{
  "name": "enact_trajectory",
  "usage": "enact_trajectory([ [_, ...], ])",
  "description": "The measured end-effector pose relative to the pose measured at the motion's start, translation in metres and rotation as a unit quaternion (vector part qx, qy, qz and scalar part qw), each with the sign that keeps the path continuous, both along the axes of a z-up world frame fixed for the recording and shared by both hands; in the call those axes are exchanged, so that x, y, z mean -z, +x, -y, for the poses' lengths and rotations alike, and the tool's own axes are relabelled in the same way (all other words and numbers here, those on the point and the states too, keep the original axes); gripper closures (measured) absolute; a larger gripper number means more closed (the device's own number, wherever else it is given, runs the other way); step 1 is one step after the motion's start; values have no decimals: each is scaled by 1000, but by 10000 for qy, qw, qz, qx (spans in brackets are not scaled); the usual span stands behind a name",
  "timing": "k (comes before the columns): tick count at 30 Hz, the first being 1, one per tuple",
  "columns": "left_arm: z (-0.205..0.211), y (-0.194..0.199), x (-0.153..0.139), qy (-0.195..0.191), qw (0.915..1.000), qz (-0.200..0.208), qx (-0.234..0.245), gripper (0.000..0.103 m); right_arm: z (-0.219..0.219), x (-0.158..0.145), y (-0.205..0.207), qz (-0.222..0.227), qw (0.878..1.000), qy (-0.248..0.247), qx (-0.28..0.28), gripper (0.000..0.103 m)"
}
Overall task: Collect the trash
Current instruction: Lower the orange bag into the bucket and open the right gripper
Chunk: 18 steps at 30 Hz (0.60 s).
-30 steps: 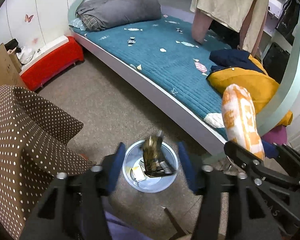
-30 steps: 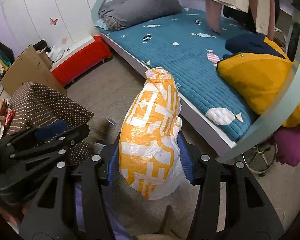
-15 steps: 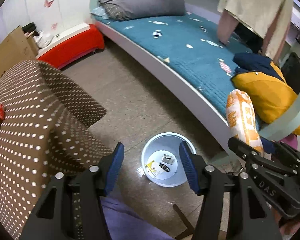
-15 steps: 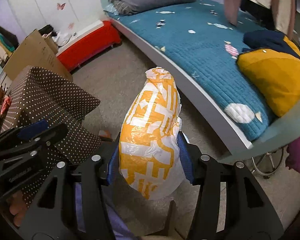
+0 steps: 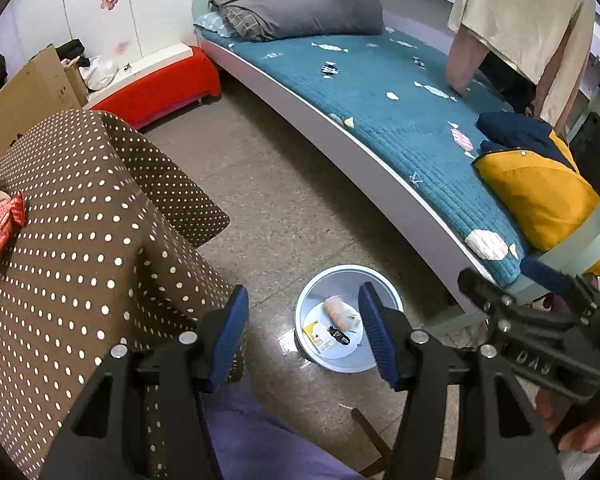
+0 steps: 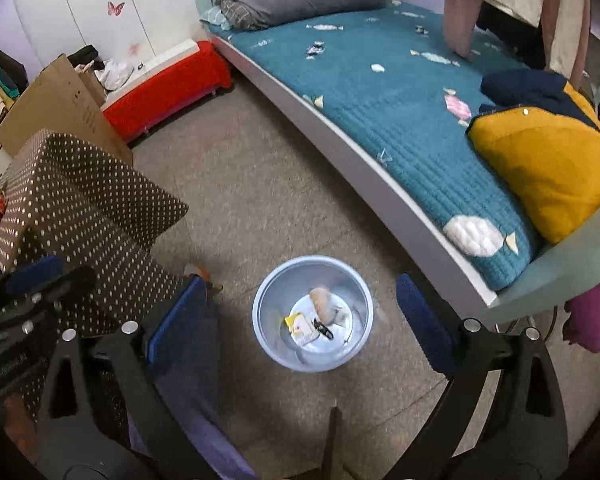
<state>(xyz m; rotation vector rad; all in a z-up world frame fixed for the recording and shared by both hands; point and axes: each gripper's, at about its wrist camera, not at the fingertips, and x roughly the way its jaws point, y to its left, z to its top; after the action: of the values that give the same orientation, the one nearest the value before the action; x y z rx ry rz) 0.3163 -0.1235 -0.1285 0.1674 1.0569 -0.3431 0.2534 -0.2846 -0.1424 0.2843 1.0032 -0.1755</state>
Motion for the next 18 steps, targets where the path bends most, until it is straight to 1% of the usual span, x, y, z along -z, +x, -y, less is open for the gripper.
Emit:
enact_trajectory([
  [6, 0, -6, -2, -20, 10000, 36, 14, 46, -6, 0, -11, -79, 9999, 73, 22, 9],
  [18, -13, -29, -21, -72, 9996, 288, 35, 46, -21, -18, -28, 130, 9998, 136, -15, 9],
])
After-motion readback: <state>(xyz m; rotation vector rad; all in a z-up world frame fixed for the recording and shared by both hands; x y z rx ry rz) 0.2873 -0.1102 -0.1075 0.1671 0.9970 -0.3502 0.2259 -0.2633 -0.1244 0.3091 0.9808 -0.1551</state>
